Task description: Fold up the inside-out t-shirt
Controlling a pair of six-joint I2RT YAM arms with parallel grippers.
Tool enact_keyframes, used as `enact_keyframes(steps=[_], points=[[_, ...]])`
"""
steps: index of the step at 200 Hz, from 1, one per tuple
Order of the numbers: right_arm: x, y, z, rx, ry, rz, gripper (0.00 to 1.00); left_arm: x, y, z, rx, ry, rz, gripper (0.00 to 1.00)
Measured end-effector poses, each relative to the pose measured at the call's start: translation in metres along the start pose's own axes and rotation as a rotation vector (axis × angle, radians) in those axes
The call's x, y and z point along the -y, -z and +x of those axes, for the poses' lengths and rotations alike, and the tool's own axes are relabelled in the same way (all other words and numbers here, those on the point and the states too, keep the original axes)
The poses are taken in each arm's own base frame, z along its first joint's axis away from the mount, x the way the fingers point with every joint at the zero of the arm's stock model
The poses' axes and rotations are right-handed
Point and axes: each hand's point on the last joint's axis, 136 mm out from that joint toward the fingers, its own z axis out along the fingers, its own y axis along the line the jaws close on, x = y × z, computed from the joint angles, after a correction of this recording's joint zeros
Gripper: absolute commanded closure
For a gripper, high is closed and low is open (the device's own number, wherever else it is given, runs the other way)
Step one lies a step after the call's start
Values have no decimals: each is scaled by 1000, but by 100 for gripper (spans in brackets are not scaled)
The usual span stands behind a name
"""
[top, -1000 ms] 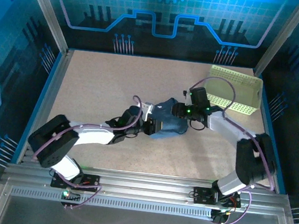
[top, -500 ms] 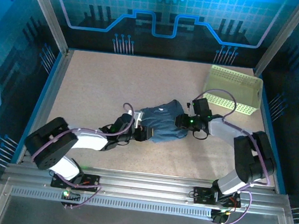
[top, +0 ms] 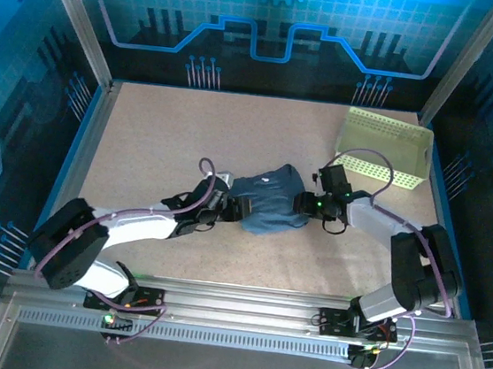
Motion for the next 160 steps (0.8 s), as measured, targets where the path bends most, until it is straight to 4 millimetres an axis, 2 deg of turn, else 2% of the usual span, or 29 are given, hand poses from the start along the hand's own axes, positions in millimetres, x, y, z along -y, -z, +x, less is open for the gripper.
enact_keyframes(steps=[18, 31, 43, 63, 78, 96, 110, 123, 135, 160], points=[[-3, -8, 12, -35, 3, 2, 49, -14, -14, 11, -45, 17, -47, 41], [-15, -12, 19, -50, 21, -15, 56, -23, -21, 14, -71, 32, -65, 44], [-28, -15, 25, -58, 34, -36, 57, -32, -25, 9, -80, 58, -73, 46], [-55, -21, 38, -78, 77, -74, 55, -57, -24, -11, -58, 104, -96, 46], [-80, -23, 47, -94, 114, -107, 50, -79, -19, -32, -24, 128, -125, 49], [-110, -24, 52, -102, 157, -151, 44, -106, -3, -54, 20, 158, -168, 49], [-125, -21, 48, -88, 170, -172, 39, -120, 15, -72, 65, 177, -195, 48], [-127, -15, 39, -52, 166, -170, 35, -124, 34, -84, 112, 177, -217, 46], [-121, -4, 29, -6, 156, -148, 33, -117, 51, -90, 147, 167, -215, 43], [-101, 31, 8, 104, 128, -116, 31, -99, 73, -87, 182, 156, -183, 37]])
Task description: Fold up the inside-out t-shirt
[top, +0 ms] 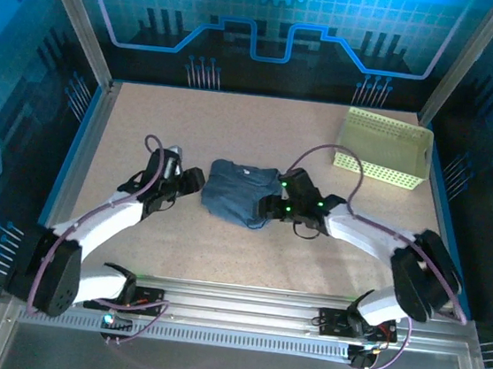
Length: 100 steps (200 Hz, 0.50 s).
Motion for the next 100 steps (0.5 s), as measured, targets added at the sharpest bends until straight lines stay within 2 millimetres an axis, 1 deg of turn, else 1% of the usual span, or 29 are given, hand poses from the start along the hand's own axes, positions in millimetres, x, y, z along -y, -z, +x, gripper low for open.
enact_keyframes(steps=[11, 19, 30, 45, 67, 91, 100], points=[[11, 12, -9, 40, -16, 15, 31, 0, 0, 8, -16, 13, 7, 36], [19, 19, -13, 61, -29, 27, 31, -3, -4, 17, -44, 24, 5, 36], [29, 23, -15, 76, -45, 43, 31, -11, -14, 31, -99, 42, -12, 36], [39, 22, -8, 63, -50, 62, 31, -18, -30, 47, -167, 61, -30, 38], [45, 21, 5, 33, -45, 77, 31, -23, -52, 66, -247, 92, -35, 43], [46, 26, 7, 40, -41, 74, 30, -22, -62, 64, -265, 119, -40, 51], [45, 28, 5, 49, -40, 70, 30, -22, -65, 64, -274, 128, -52, 55]])
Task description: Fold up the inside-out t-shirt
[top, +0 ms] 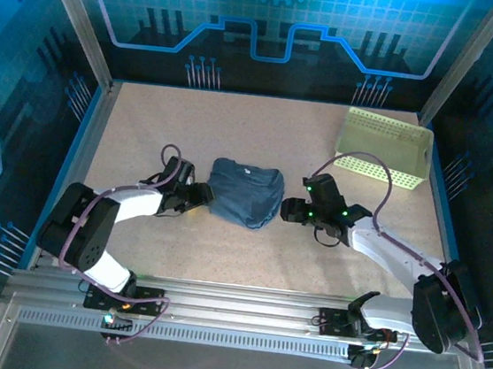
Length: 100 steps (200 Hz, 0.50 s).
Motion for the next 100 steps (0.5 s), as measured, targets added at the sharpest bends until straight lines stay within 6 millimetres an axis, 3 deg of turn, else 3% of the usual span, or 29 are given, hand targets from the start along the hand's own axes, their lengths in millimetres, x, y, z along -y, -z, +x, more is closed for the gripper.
enact_keyframes(steps=[50, 100], points=[[2, 5, -2, 14, 1, -2, 30, -2, -11, -3, -34, 24, -43, 68], [7, 5, 0, 14, -3, 6, 30, 17, -25, -14, -28, 10, 27, 83]])
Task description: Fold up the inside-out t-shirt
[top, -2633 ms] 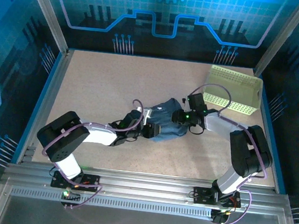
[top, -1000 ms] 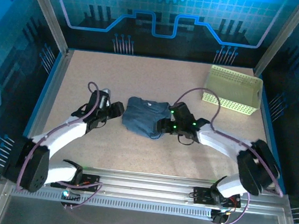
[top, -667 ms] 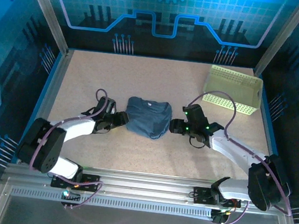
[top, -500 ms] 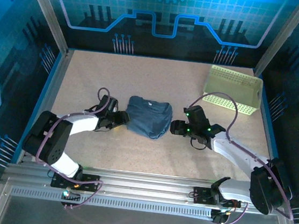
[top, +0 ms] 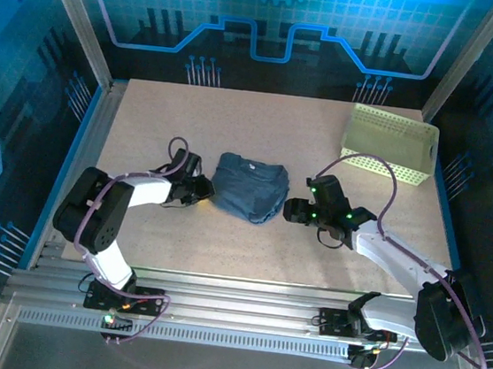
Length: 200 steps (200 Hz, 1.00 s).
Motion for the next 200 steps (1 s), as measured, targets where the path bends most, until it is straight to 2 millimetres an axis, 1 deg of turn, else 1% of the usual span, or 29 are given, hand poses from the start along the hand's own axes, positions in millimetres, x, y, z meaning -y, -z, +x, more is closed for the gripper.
enact_keyframes(steps=[9, 32, 56, 71, 91, 116, 139, 154, 165, 187, 200], points=[[2, -1, 1, -3, -1, 3, 30, 4, -1, -2, 4, -5, 18, 83], [4, -2, 4, -10, -1, 8, 29, 29, -10, -7, 16, -54, 102, 81], [5, -2, 5, -11, -1, 10, 29, 51, -6, -10, 33, -108, 154, 75], [5, -2, 5, -10, -2, 10, 29, 57, -4, -13, 42, -126, 166, 69], [6, -1, 4, -5, -6, 12, 29, 60, -3, -14, 47, -144, 170, 62], [7, 2, 2, 1, -8, 11, 29, 64, -3, -16, 50, -148, 176, 61], [7, 3, 2, 5, -7, 10, 29, 69, -10, -22, 49, -148, 176, 61], [7, 4, 1, 8, -6, 8, 29, 69, -16, -23, 43, -148, 172, 63], [7, 5, 1, 10, -3, 7, 29, 69, -21, -22, 36, -148, 168, 67], [7, 6, 1, 8, 0, 9, 29, 69, -23, -20, 28, -160, 162, 81], [9, 6, 2, 6, -3, 13, 29, 69, -23, -20, 30, -166, 162, 88]])
